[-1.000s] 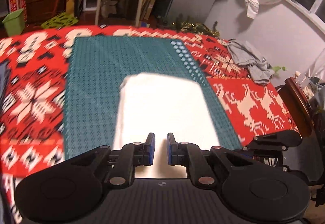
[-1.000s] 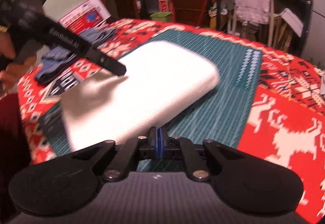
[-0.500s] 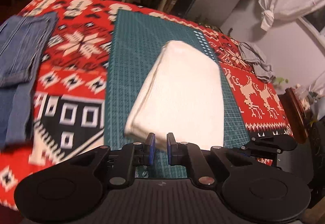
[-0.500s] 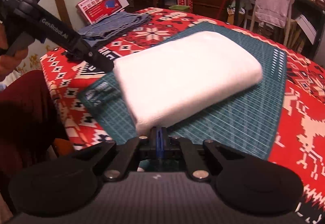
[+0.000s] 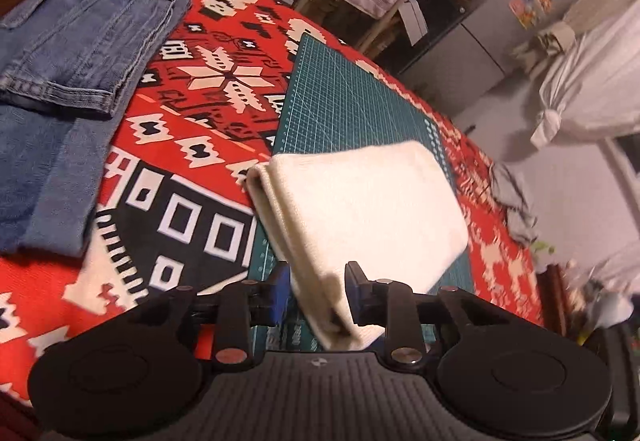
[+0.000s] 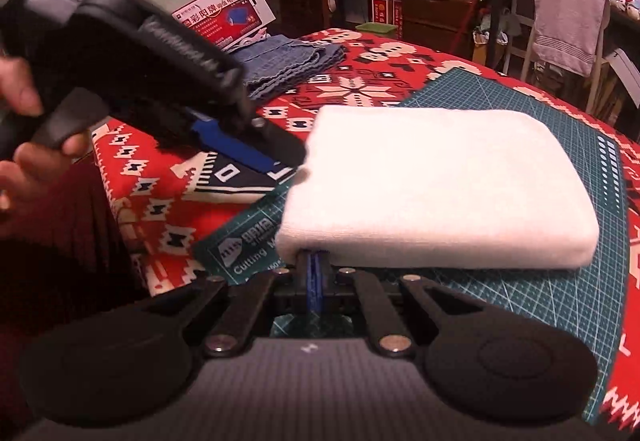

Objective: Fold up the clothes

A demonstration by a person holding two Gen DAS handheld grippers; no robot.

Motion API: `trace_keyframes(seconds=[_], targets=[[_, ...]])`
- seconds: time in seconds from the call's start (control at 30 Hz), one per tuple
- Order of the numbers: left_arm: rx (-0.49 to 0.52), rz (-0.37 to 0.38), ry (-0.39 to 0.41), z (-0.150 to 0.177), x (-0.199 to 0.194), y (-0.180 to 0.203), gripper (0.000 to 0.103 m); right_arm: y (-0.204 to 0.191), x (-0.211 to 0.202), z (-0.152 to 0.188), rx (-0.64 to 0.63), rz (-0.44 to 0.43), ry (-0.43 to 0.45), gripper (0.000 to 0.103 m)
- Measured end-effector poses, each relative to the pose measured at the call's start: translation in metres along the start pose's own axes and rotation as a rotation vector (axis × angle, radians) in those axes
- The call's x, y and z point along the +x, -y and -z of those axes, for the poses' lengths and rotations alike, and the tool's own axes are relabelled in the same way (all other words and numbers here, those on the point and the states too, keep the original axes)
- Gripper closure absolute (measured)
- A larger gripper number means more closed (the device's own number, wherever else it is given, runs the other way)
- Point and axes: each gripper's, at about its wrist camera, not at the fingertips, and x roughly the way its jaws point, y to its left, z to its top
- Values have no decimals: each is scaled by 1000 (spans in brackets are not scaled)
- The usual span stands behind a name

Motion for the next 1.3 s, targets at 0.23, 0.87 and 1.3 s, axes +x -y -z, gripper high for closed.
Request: trace_keyframes(seconds=[0.23, 0.87, 1.3], targets=[[-112, 15, -18, -9, 24, -9, 72, 31, -22, 8, 84, 62, 3, 99], [109, -47, -23, -98, 79, 10, 85, 143, -54, 20, -4, 79, 43, 76], [302, -19, -108, -152, 136, 48, 83, 106, -37, 24, -57, -4, 72, 77]])
